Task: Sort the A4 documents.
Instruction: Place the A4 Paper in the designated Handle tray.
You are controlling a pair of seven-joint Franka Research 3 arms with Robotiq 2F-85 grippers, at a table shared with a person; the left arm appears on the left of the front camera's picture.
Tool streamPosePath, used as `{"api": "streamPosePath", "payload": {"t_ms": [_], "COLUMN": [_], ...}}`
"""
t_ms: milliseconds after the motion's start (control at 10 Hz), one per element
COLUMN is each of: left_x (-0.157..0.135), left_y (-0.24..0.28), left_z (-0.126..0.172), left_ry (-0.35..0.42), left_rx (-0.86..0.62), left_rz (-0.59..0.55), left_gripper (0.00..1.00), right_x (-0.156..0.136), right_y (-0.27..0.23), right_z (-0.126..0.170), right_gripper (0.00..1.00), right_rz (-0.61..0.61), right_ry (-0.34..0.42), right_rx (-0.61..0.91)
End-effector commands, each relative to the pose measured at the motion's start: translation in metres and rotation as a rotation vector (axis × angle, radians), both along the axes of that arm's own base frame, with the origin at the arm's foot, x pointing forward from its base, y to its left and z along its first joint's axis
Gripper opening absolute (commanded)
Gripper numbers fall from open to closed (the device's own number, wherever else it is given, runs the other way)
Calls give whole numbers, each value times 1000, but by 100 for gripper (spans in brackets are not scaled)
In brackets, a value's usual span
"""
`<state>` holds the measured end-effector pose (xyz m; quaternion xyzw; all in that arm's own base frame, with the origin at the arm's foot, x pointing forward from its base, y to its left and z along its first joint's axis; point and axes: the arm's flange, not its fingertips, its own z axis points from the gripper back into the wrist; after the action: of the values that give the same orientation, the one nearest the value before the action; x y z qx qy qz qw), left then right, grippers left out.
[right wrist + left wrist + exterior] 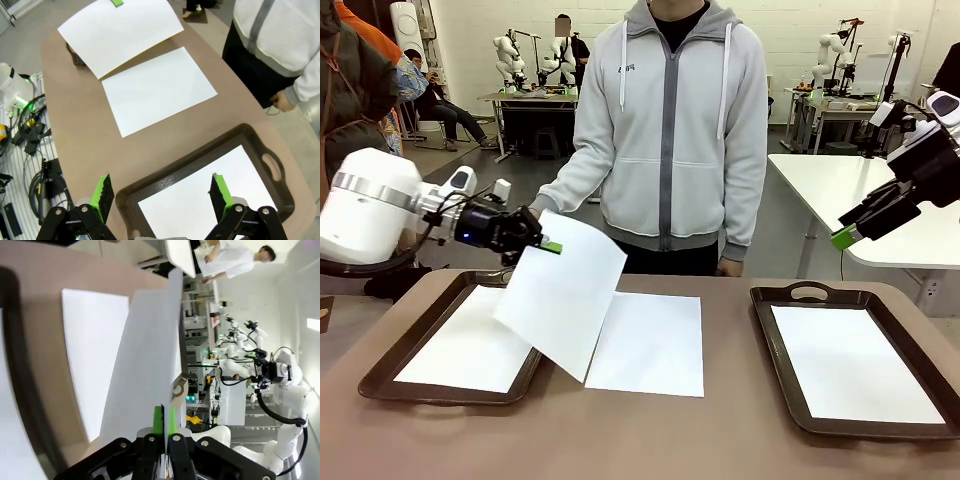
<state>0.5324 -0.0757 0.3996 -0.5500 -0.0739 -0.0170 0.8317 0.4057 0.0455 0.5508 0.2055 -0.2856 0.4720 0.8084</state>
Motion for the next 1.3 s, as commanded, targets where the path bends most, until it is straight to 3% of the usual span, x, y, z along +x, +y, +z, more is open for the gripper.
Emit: {"api": "streamPosePath", "payload": {"t_ms": [0,800,1200], "left_x": [-4,36,46], "left_y": [24,99,117], "left_z": [3,-36,-61], "left_ry": [58,85,90], "left_rx": [70,347,387], "left_rz": [13,-74,-70], "left_gripper": [1,1,1], "right_x": [0,0,0], "right_y": [1,1,1], "right_z": [0,0,0], "right_gripper": [100,100,100], "right_rz": [-2,-2,-2], "right_ry": [-1,-1,-1], "right_rx": [-10,-10,-10]}}
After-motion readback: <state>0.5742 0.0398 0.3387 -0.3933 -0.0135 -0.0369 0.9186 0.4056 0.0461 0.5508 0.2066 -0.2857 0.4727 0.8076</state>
